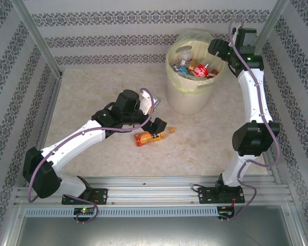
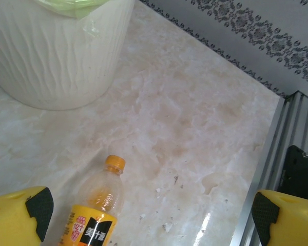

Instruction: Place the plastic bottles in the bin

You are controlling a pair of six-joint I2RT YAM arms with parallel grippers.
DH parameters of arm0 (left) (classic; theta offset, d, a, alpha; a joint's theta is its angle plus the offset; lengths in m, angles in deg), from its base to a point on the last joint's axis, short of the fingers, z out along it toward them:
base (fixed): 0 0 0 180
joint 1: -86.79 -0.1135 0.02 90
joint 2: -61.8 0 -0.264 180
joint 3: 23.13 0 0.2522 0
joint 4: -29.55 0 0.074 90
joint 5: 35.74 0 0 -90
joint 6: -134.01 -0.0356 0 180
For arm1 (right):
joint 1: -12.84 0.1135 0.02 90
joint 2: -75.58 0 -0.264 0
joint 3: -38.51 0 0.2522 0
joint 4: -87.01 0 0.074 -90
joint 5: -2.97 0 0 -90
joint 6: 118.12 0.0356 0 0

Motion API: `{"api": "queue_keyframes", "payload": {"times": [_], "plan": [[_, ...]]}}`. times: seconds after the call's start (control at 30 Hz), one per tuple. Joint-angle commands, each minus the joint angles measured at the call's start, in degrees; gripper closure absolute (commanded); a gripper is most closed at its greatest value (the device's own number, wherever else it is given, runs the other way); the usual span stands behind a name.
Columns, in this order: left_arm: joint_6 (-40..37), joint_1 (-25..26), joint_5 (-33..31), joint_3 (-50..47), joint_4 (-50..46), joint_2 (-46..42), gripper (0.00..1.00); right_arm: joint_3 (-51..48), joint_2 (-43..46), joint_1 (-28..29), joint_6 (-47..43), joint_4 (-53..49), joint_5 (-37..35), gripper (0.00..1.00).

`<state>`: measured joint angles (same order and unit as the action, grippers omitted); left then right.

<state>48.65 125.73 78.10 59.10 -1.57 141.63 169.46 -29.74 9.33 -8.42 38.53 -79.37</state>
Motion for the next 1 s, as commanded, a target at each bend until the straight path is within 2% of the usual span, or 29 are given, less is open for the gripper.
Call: {"api": "queue_keyframes", "payload": {"times": [0.0,0.2,0.43,0.8,0.97], "plan": [[-4.78,0.09,-2.72,1.42,-3.74,0.4,0.0,-2.54,5.32,0.17,-0.15,2.94,-1.54,0.09],[-12.61,0.38,-7.34,0.53,-9.54,2.35,0.0,-8.43,11.26,0.27,-0.88,3.16,2.46,0.05],[-14.57,0.44,-5.59,2.94,-14.3,9.03,0.0,-22.14,22.64,1.2,-0.56,3.97,8.91,0.02],[-20.03,0.7,-6.21,5.94,-19.41,18.21,0.09,-43.84,39.82,3.6,3.03,8.39,25.89,0.02],[-19.61,1.51,-8.61,6.92,-20.86,21.55,0.14,-48.52,46.13,3.83,3.24,7.32,28.73,0.02]]}}
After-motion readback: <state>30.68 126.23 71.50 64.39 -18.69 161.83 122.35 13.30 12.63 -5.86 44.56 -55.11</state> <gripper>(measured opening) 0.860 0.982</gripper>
